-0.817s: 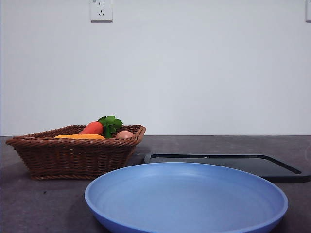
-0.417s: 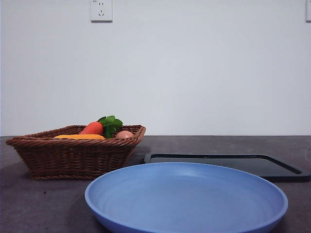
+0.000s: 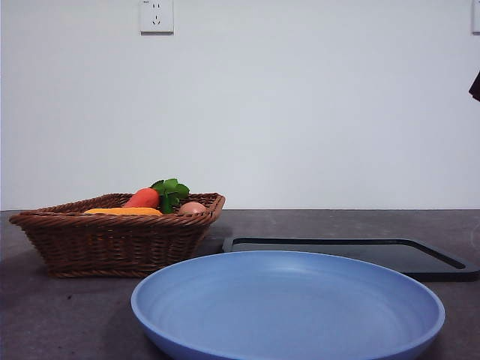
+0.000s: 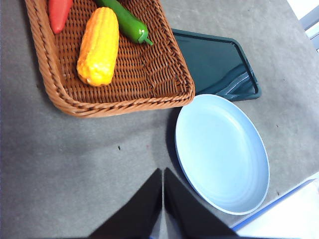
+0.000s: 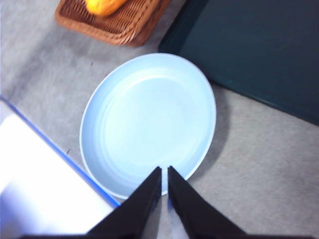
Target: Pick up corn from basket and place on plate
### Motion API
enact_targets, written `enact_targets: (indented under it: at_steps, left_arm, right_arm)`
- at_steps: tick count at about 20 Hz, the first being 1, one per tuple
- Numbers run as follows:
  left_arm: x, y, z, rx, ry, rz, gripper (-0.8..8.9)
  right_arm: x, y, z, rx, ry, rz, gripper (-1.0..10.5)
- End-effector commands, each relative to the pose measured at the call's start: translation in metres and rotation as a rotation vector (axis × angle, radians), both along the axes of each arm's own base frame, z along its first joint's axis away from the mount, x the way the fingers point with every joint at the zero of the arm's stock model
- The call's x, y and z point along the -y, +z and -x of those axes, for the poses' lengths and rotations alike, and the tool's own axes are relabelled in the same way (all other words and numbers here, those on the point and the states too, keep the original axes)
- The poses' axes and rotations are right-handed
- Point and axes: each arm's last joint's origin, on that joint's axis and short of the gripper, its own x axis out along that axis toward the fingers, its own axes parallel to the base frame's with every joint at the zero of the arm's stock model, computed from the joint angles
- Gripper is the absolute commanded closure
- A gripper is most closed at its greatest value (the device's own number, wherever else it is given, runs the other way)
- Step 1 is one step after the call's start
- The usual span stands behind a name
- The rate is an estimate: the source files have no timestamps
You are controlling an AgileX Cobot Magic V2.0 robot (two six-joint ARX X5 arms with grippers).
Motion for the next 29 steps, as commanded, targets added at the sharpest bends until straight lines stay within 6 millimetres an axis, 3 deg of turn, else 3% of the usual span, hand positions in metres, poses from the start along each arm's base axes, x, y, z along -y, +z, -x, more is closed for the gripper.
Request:
enact_targets:
  at_steps: [1,3,5,12,21,29]
  left_arm:
    - [0.0,0.006,-0.001,0.04,-0.015,-0.009,7.15]
    - [0.0,0.006,-0.001,0.04,-0.014,-0.007,5.27]
    - [0.0,0.006,-0.002,0.041,-0.011,-0.004,4.17]
    - [0.0,0.006,-0.002,0.039,-0.011,-0.004,4.14]
    - [0.0,0.006,-0.002,0.039,-0.011,-0.004,4.14]
    - [0.0,0.006,-0.002,0.039,-0.011,-0.004,4.14]
  right_arm:
    - [-0.001,0.005,-0.002,0.027,0.013,-0.001,9.1]
    - [-0.001,0.005,-0.002,0.021,0.007,-0.004,7.6]
    - [-0.001,0.005,-0.002,0.01,-0.011,-0.006,6.8]
    - [-0.011,-0.012,-0.027,-0.107,-0.003,0.021,6.8]
    - [-0.043,-0.07,-0.083,-0.285,0.063,0.088,6.8]
    - [-0.053,-0.106,-0.102,-0.374,0.074,0.119,7.2]
